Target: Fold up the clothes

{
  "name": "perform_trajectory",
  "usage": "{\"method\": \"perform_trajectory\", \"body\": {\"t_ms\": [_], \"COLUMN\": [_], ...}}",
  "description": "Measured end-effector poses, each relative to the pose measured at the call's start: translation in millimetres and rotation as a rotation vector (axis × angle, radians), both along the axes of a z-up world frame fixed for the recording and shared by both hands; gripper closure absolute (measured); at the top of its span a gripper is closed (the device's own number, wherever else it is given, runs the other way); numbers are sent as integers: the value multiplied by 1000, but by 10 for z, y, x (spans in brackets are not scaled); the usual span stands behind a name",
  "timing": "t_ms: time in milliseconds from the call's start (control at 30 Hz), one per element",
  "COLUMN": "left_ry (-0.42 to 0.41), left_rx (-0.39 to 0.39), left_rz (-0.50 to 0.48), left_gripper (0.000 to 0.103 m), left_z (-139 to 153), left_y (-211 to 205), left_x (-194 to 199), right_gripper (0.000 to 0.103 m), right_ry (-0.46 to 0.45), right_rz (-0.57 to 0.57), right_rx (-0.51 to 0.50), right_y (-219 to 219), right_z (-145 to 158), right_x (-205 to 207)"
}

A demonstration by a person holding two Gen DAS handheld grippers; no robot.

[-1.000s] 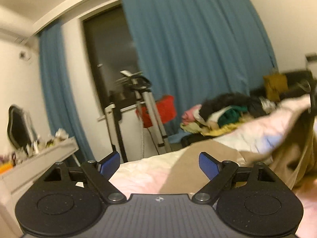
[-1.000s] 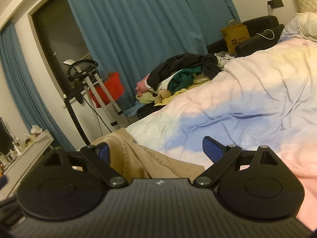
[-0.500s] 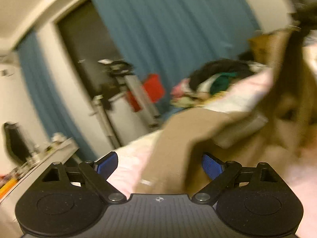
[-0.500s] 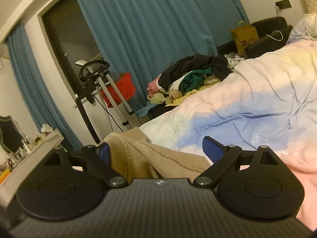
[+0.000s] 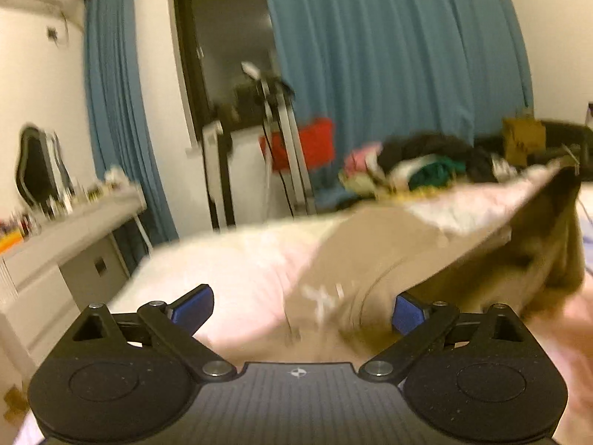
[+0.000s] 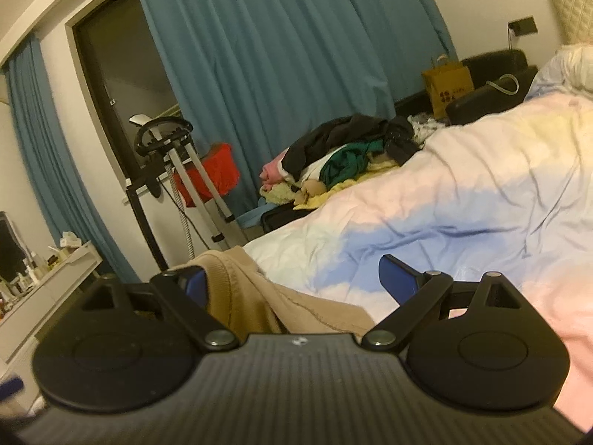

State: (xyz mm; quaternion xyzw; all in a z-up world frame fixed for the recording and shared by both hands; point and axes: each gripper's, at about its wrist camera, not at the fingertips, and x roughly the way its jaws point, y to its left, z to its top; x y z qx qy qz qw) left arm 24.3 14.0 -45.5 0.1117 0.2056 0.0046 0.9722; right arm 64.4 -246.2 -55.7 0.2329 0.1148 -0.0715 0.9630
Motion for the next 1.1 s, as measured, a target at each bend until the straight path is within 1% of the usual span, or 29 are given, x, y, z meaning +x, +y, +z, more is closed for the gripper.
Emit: {"method": "perform_trajectory", "body": {"t_ms": [67, 200, 233, 300, 400, 467, 533, 567, 600, 633, 667, 733, 767, 800, 867, 933, 1000, 1033, 1100], "left_ry": [23, 27, 30, 21, 8, 20, 53, 74, 87, 97, 111, 151, 171, 170, 146, 90, 35, 7, -52], "left_rx": [3, -7, -7, 6, 45, 49, 0, -39, -54, -34, 5, 37, 50, 53, 57, 39, -28, -75, -144], "left_rz": [-6, -29, -37, -35, 6, 72, 128, 145, 153, 159, 156, 138, 128, 130, 144, 170, 186, 188, 191], "left_gripper": [5, 4, 4, 4, 4, 4, 4, 3, 3, 3, 1, 1, 1, 1, 1, 0, 0, 0, 0], "left_z": [-46, -68, -86, -136, -213, -254, -272, -277, -275, -284, -299, -319, -328, -313, -259, -145, 8, 110, 315], "left_y": [-17, -61, -88, -148, -225, -183, -26, 70, 135, 161, 158, 145, 138, 143, 164, 206, 289, 350, 441], "left_x": [29, 110, 184, 237, 398, 488, 536, 542, 513, 471, 424, 346, 308, 269, 190, 126, 62, 17, -59], "right_gripper": [10, 10, 10, 10, 10, 10, 10, 10, 10, 10, 10, 10, 10, 10, 10, 10, 10, 10, 10], "right_ry": [-8, -8, -8, -11, -17, -11, -4, -1, 8, 14, 10, -7, -13, -15, -2, 7, 1, -4, -33], "right_rz": [-1, 5, 9, 20, 25, 8, -11, -21, -36, -50, -66, -88, -93, -97, -107, -116, -122, -125, -126], "right_rx": [11, 20, 23, 31, 19, 0, -21, -32, -52, -97, -166, -284, -318, -334, -343, -358, -356, -351, -350], "right_y": [-19, -27, -23, -12, 17, 10, 0, -6, -6, 15, 73, 199, 242, 271, 290, 283, 253, 241, 259], "right_z": [12, 11, 9, 7, -6, -27, -51, -62, -73, -71, -61, -30, -16, -6, 7, 26, 76, 113, 273], "right_x": [-23, -43, -46, -51, -63, -45, -23, -12, 6, 22, 30, 24, 13, -8, -58, -138, -240, -294, -387]}}
